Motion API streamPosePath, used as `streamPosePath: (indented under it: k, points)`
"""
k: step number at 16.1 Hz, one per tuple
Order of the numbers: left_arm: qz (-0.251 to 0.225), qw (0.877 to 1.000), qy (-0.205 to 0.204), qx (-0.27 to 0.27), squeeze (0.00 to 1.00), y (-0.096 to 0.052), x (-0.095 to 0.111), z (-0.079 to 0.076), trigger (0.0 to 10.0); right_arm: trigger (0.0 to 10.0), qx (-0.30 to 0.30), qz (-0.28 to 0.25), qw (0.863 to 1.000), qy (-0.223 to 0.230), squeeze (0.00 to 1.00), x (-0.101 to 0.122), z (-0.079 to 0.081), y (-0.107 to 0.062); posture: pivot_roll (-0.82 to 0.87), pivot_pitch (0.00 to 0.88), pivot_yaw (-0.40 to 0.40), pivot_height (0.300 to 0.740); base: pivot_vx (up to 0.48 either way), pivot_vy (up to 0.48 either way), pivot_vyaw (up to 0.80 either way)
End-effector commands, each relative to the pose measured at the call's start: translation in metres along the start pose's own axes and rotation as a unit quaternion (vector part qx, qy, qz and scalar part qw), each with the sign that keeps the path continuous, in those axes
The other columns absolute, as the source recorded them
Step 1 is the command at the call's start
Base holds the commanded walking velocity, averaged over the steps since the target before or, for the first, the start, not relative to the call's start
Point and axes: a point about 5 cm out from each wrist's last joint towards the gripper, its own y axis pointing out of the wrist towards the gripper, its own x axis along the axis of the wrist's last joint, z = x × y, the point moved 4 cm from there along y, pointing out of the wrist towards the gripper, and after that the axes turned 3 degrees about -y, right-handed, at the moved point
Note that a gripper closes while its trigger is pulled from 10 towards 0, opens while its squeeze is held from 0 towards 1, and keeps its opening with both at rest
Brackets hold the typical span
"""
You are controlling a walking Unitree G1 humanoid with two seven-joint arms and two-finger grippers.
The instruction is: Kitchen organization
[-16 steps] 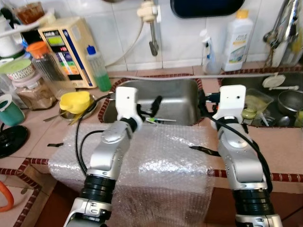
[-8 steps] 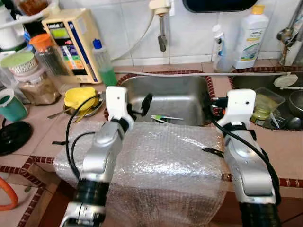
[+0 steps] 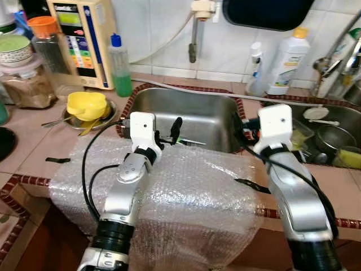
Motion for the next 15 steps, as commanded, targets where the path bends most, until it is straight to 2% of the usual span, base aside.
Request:
streamPosePath:
  k: [1,3,5,8,10,15]
  points:
    - [-0.007,1.0,0.011,-0.01,0.0,0.003,0.004,-0.003,10.0,10.0,-0.002,0.009,1.0,-0.002,0.0,-0.005,0.001,0.003,-0.08,0.0,-0.049,0.74,0.0,0.0,0.0]
    - [-0.006,1.0,0.008,0.002,0.0,0.002,0.002,0.003,10.0,10.0,-0.004,0.012,1.0,-0.001,0.0,-0.007,0.005,0.005,-0.08,0.0,-0.025,0.74,0.0,0.0,0.0]
    - [-0.001,1.0,-0.013,0.019,0.0,0.0,-0.003,0.007,10.0,10.0,-0.001,0.01,1.0,0.004,0.0,-0.01,0.007,0.006,-0.08,0.0,0.03,0.74,0.0,0.0,0.0]
    - [0.0,0.999,-0.023,0.026,0.0,-0.001,-0.006,0.007,10.0,10.0,-0.022,-0.008,1.0,0.015,0.0,-0.011,0.0,0.012,-0.07,0.0,0.066,0.74,0.0,0.0,0.0]
    - [0.002,0.999,-0.028,0.028,0.0,0.003,-0.005,0.01,10.0,10.0,-0.046,-0.006,0.998,0.036,0.0,-0.015,-0.006,0.019,-0.07,0.0,0.074,0.74,0.0,0.0,0.0]
    - [-0.014,0.999,-0.028,0.03,0.0,0.009,0.008,0.014,10.0,10.0,-0.048,-0.018,0.998,0.038,0.0,-0.011,-0.007,0.021,-0.06,0.0,0.074,0.74,0.0,0.0,-0.08]
